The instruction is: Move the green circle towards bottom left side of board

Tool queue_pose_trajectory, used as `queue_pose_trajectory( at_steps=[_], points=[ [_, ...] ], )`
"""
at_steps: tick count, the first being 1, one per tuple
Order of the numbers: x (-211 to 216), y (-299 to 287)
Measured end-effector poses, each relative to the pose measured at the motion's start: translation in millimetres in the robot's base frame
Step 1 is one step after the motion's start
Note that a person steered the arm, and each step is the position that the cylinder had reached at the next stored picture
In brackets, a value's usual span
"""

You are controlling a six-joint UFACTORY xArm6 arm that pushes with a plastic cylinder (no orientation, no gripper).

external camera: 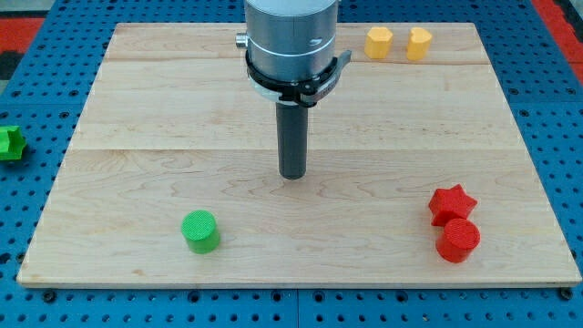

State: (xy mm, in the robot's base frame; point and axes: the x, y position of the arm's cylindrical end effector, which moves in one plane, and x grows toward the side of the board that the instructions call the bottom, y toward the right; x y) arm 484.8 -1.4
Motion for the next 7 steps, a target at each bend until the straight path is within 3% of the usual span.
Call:
queue_pose_trajectory(
  at_steps=[2, 4, 6, 7],
  points=[
    [64, 5],
    [95, -91],
    [93, -179],
    [77, -157]
  ],
)
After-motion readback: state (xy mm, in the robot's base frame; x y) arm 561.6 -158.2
